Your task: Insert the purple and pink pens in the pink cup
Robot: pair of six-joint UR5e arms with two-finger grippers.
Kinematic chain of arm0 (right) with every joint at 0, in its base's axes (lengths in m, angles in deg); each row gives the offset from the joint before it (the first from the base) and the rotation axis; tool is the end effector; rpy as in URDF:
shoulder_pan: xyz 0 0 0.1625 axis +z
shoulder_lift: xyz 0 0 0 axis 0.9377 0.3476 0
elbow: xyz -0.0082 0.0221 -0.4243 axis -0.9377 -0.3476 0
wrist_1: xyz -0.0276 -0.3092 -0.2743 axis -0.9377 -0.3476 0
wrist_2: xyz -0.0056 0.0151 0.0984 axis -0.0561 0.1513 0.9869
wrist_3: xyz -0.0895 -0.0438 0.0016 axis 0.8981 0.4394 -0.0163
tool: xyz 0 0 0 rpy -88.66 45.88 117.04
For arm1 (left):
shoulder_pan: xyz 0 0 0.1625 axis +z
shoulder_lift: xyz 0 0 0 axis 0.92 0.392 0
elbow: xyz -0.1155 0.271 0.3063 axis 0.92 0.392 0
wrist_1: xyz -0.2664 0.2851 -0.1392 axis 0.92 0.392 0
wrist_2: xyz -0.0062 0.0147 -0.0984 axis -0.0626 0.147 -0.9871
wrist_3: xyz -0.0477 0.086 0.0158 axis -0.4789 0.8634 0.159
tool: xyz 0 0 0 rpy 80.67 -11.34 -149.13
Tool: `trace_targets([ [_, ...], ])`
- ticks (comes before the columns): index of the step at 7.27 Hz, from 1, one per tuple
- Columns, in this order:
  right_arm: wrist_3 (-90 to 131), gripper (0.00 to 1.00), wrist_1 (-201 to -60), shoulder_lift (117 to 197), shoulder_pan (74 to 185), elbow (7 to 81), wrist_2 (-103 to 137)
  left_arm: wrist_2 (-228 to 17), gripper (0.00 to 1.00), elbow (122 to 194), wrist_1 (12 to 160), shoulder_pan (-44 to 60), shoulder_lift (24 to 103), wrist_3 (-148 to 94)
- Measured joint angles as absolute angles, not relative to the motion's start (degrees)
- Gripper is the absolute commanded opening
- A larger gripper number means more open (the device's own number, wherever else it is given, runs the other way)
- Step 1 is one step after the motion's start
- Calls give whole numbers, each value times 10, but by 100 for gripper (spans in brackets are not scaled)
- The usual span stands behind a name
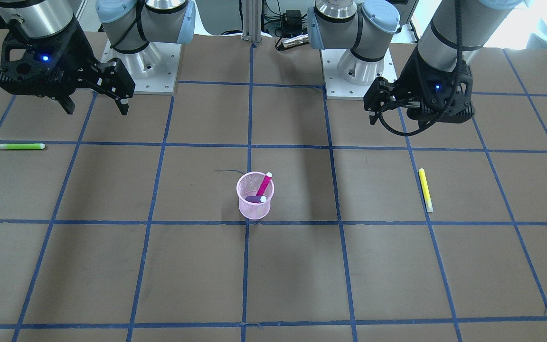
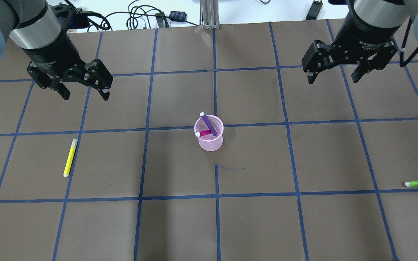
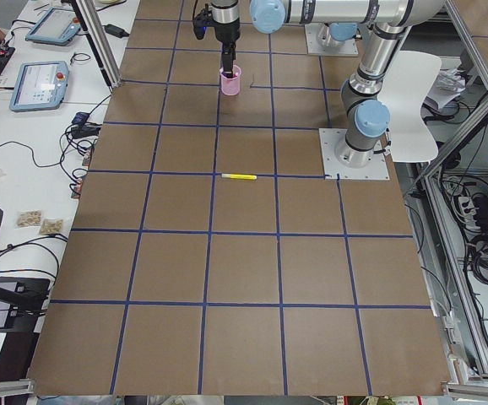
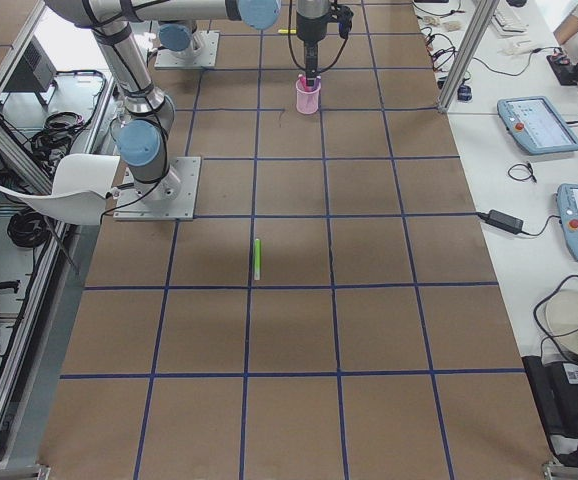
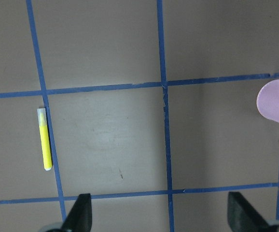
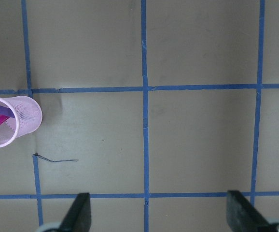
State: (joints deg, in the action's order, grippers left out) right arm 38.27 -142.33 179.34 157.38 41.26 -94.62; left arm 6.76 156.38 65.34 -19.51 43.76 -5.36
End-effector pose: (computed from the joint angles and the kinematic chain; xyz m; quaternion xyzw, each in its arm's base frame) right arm 0.1164 -0.4798 0.5062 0.0056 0.9999 -0.0101 0.0101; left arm -0.1014 -0.4898 0.4845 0.0309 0.9987 0.0413 0.0040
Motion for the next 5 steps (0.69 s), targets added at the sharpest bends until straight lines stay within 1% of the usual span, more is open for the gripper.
trace_targets([
  [5, 389, 100, -1425, 1790, 1584, 410, -940, 66, 100, 1581, 657, -196, 425, -79],
])
